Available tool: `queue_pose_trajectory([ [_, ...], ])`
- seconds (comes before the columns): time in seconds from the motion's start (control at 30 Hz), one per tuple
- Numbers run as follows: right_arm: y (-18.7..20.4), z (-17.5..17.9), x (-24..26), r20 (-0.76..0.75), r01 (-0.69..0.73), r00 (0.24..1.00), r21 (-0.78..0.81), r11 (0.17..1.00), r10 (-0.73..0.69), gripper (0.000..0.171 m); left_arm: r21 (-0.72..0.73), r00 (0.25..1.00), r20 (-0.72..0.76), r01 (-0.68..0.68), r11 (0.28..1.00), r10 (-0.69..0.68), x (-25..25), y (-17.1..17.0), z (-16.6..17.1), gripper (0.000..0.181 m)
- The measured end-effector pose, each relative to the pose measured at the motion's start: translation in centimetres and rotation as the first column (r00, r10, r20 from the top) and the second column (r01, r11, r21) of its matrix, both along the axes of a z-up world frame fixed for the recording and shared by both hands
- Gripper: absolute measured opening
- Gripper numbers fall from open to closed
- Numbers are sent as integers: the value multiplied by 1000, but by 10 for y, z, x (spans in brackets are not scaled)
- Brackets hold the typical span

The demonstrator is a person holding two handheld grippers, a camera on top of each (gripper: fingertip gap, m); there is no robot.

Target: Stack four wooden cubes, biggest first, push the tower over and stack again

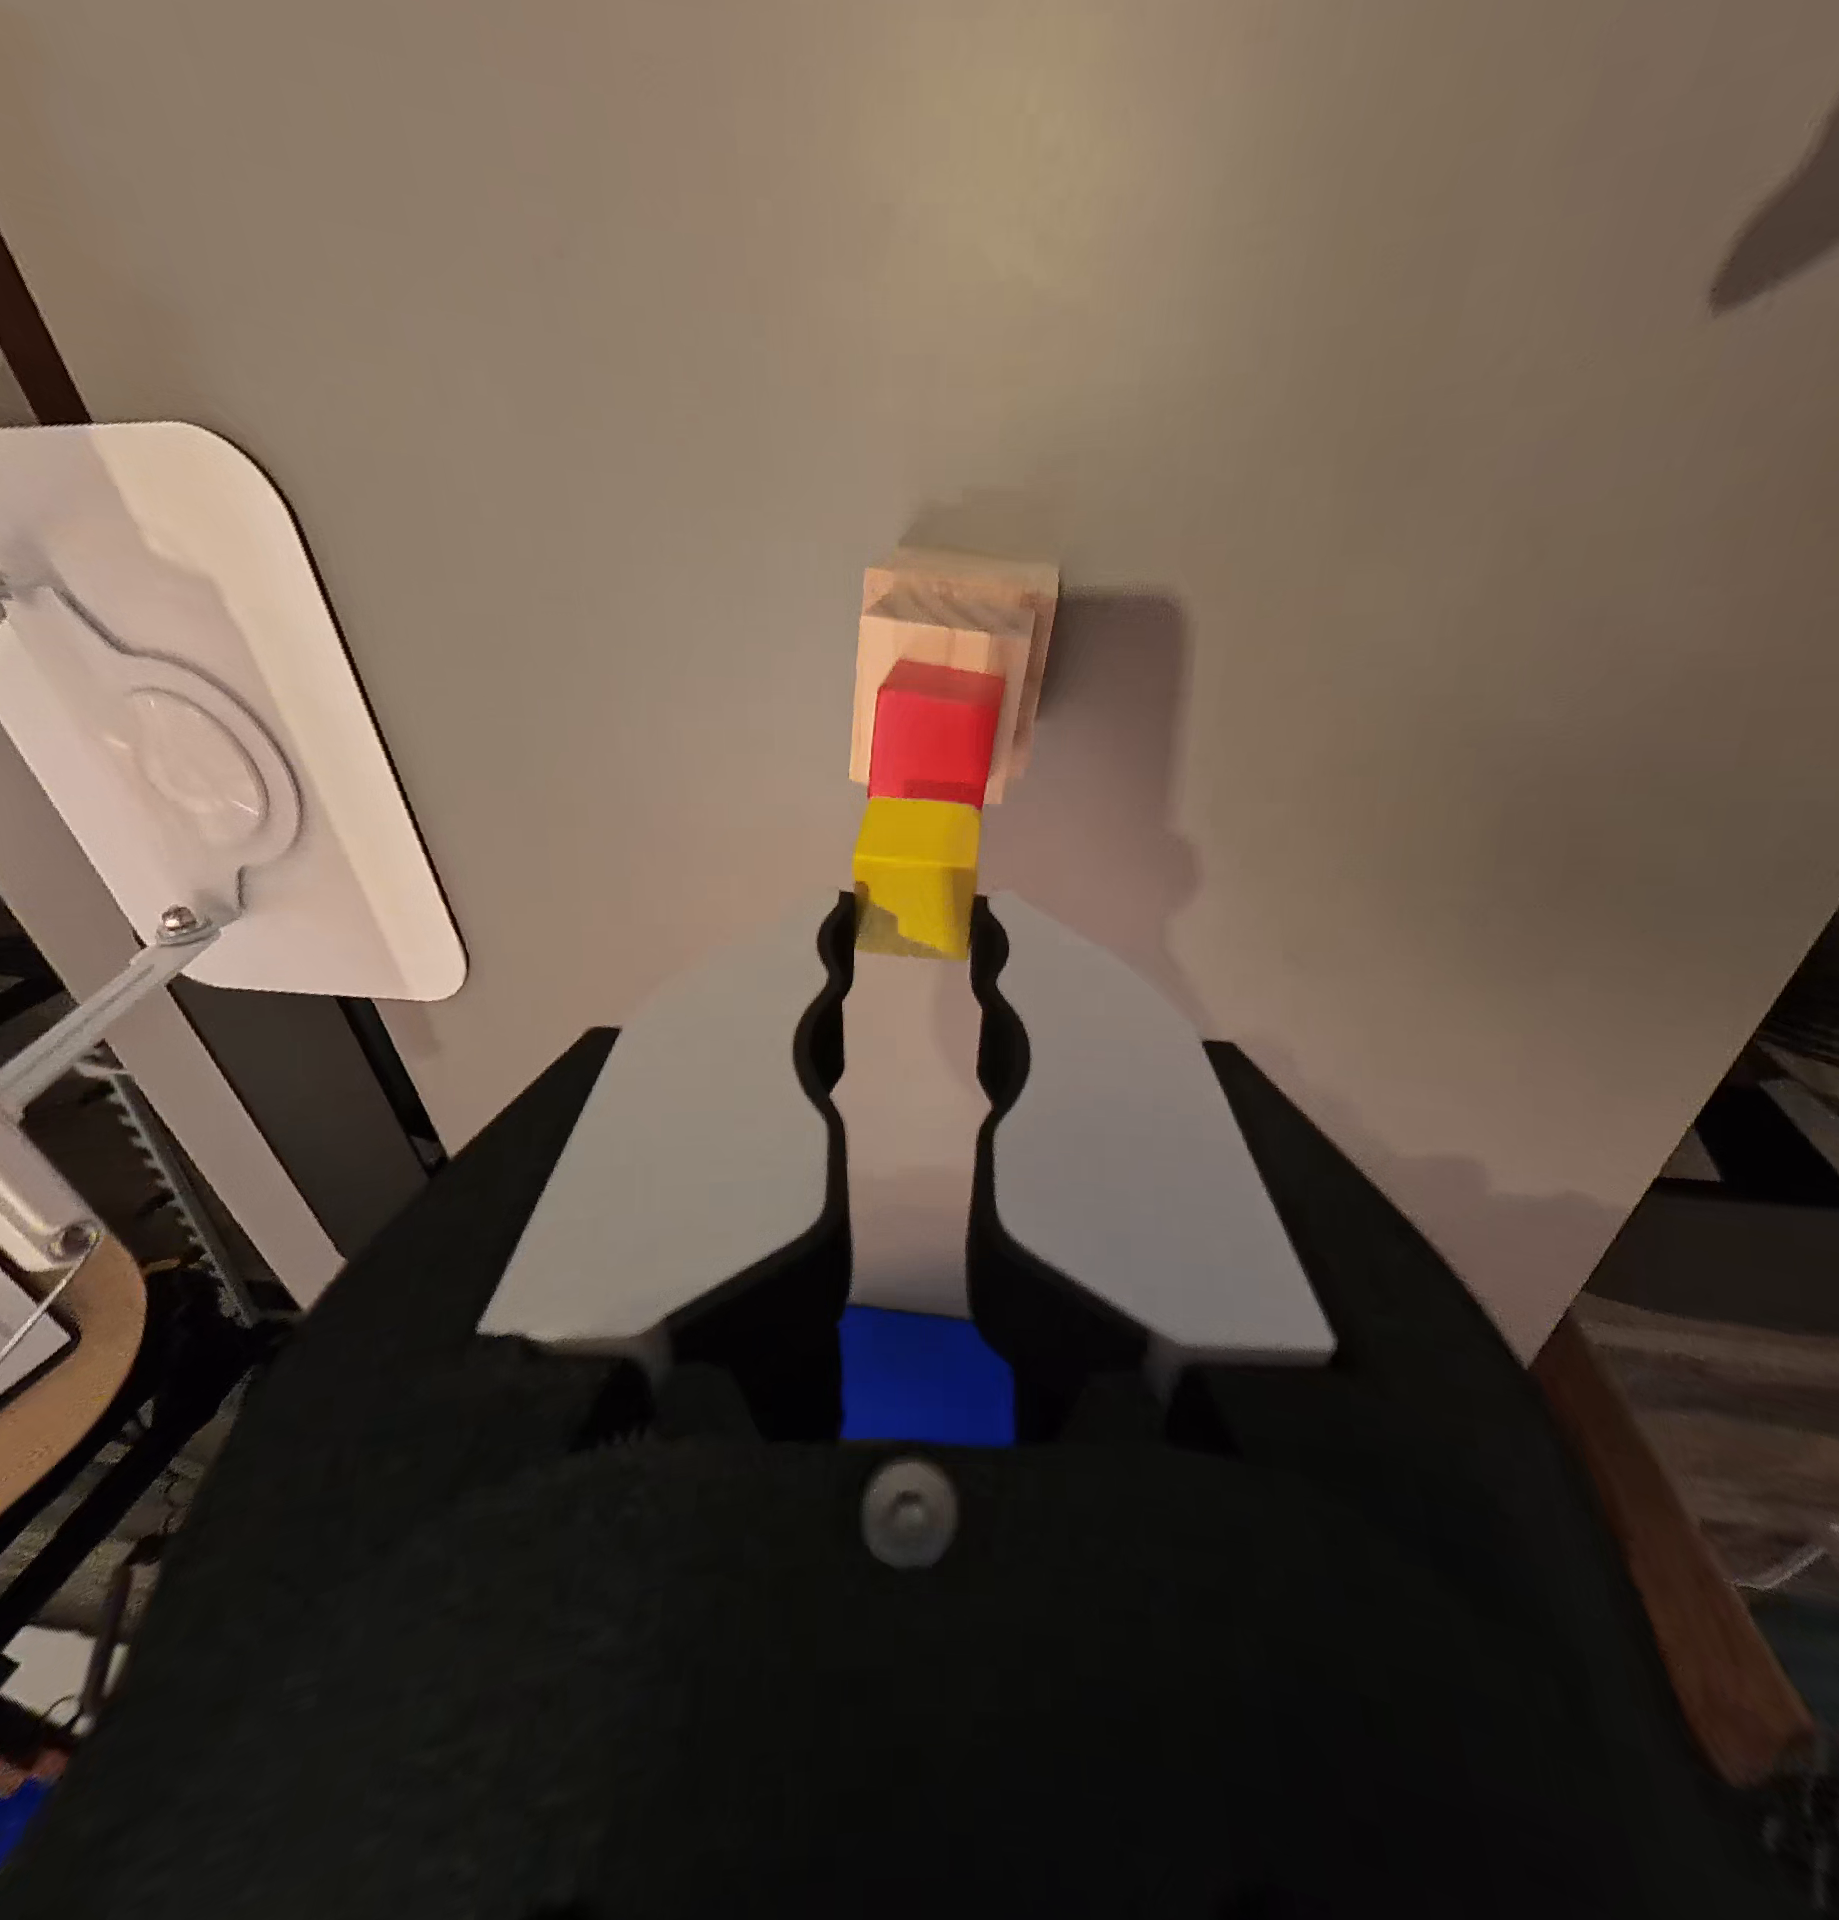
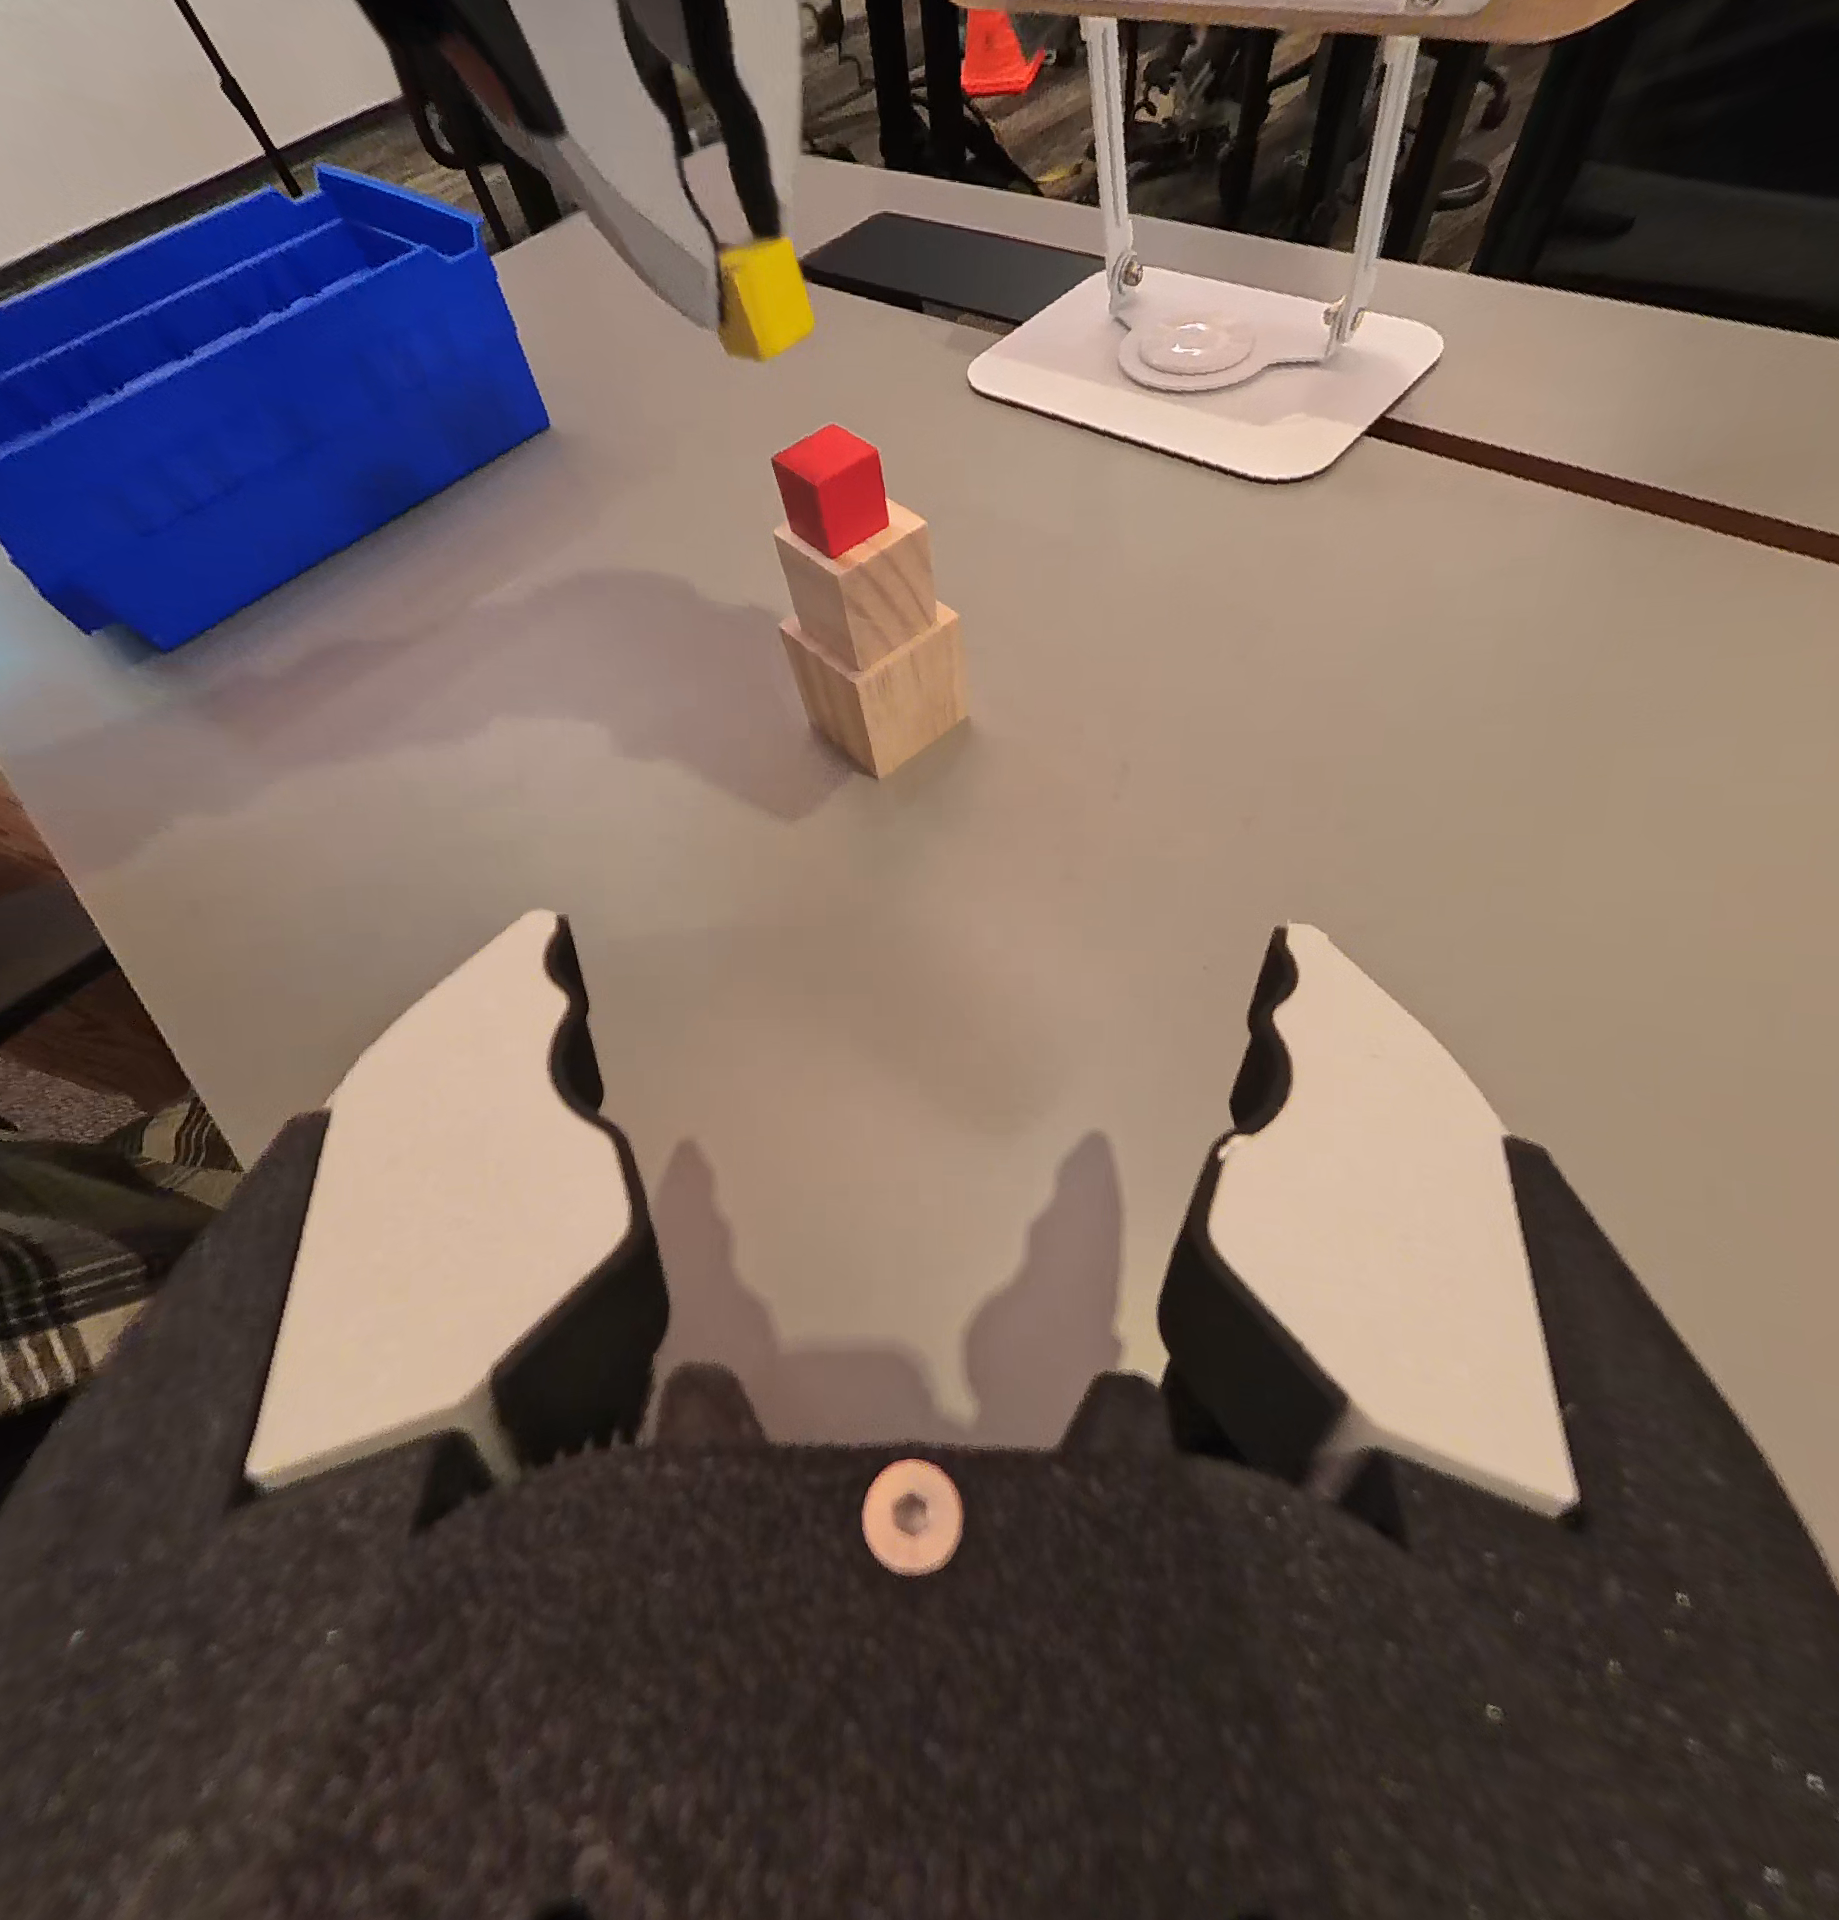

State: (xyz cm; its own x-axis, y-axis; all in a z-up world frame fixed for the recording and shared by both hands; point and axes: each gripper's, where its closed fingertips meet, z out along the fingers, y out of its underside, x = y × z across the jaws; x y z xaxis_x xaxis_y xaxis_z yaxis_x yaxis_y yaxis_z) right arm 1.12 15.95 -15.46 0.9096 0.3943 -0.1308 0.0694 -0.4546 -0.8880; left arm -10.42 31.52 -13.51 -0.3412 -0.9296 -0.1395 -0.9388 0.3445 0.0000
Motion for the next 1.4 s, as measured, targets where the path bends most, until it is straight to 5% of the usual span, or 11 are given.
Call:
queue_pose_trajectory([
  [1.4,0,3,3,-8,4,1000,7,1000,-4,120,-34,996,-78,43,998,-46,10,-3,-27,21],
])
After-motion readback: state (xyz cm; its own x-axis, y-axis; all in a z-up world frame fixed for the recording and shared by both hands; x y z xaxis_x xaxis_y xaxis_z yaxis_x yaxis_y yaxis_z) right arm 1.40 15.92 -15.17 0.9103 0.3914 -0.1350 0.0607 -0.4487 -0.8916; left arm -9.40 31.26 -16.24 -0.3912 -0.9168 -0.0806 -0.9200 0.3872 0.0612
